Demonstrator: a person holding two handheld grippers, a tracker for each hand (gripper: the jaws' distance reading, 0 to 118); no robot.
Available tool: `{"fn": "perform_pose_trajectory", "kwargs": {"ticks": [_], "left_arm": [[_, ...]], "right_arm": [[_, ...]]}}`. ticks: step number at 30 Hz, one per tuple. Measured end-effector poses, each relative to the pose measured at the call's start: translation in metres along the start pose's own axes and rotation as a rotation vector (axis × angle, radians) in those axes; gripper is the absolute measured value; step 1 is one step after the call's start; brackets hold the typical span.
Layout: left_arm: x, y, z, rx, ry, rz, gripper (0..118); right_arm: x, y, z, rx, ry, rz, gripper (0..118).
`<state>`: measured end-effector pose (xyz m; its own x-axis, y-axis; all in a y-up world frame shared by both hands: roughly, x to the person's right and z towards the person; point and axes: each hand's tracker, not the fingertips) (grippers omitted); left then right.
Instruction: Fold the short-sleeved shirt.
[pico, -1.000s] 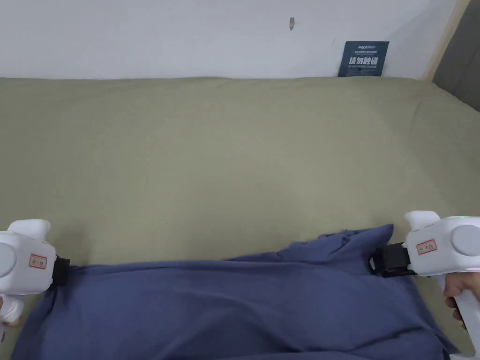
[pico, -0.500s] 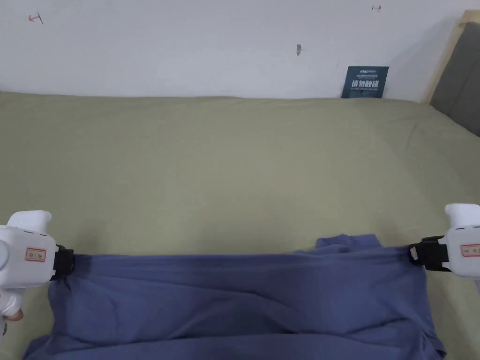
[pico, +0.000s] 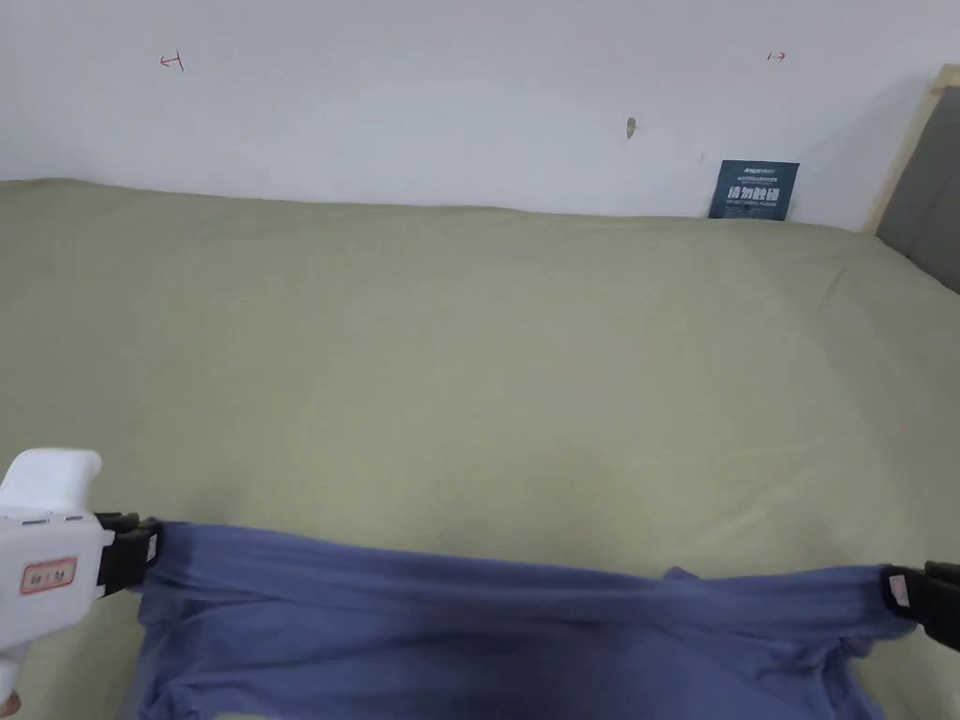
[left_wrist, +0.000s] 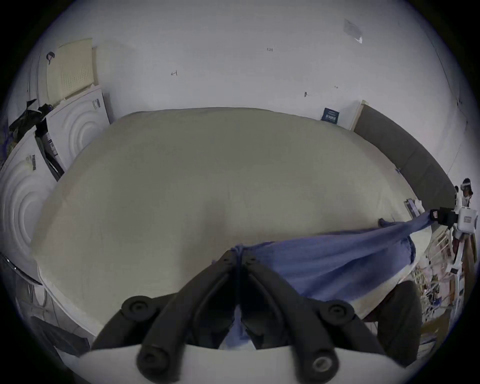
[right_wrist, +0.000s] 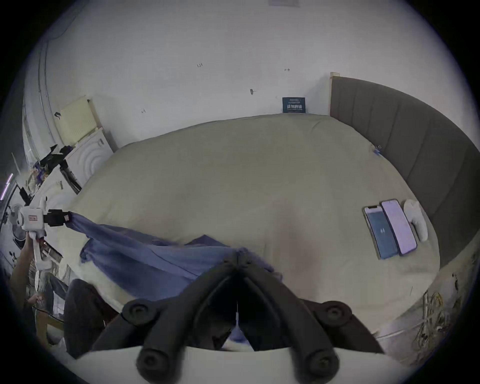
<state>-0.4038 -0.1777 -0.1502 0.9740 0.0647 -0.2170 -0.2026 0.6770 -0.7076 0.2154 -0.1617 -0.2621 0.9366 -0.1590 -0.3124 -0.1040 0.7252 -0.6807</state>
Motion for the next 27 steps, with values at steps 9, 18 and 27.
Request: {"fn": "perform_pose_trajectory", "kwargs": {"ticks": [9, 18, 27], "left_arm": [[-0.013, -0.069, -0.016, -0.043, -0.005, 0.001, 1], [-0.015, -0.072, -0.015, -0.034, 0.003, 0.105, 118], [0.105, 0.007, 0.070, 0.407, 0.068, -0.066, 22]], "right_arm": [[0.010, -0.061, -0.020, -0.116, -0.017, 0.013, 1], [0.015, -0.061, -0.039, -0.128, -0.064, -0.039, 71], [-0.099, 0.010, 0.014, 0.400, -0.131, 0.065, 1]]}}
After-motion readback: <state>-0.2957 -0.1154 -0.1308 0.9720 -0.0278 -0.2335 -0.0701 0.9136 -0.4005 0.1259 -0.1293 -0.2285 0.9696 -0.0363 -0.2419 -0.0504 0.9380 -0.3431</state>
